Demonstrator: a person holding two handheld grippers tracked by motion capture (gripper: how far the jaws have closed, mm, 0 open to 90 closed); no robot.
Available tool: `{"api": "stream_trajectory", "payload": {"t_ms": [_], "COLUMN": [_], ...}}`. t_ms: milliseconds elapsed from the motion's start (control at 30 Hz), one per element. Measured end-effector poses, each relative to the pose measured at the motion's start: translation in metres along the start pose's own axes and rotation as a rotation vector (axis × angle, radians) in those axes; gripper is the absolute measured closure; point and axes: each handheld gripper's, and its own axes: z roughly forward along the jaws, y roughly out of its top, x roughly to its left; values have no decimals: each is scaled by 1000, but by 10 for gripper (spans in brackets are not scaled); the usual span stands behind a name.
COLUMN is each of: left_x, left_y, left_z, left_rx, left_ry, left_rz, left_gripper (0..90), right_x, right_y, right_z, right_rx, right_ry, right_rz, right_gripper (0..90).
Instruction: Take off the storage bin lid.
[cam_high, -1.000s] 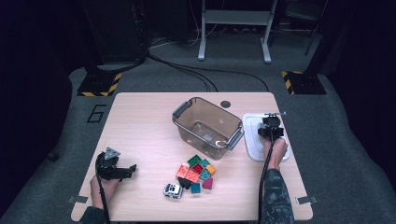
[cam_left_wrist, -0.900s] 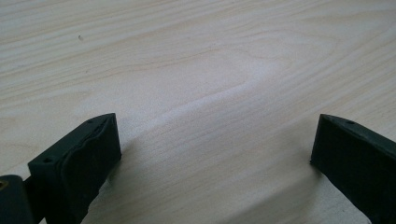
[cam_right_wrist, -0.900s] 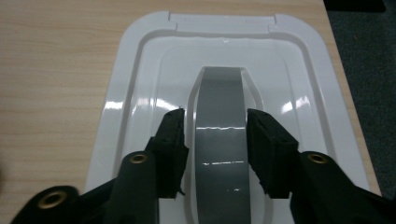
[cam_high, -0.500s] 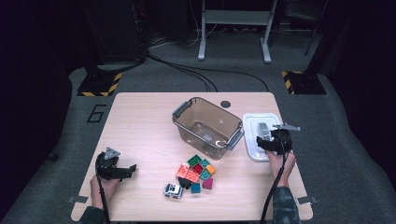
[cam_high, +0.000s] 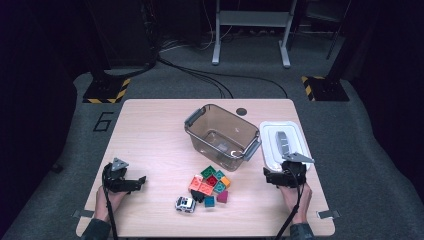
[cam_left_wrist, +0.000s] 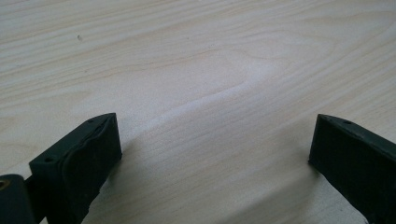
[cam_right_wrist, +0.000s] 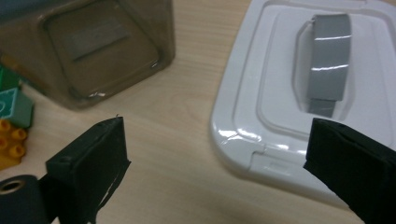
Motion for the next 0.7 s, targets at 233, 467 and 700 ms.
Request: {"api": "stream_trajectory", "payload": {"t_ms": [233,467,700], "left_x": [1,-7,-22], "left_y": [-2,-4,-1], "left_z": [-7,-14,-24], "left_rx": [-22,-38,-74], "left_ry": [-31,-63,-94], "left_rz": [-33,-31,-18], "left_gripper": [65,45,38], "right_x": [17,29,37], "right_y": [-25,-40,-48], "right_z": [2,7,13], "right_rx": [5,22,40], "right_ry": [38,60,65], "right_rz": [-19,-44,-86], "right_gripper": [0,0,0]}}
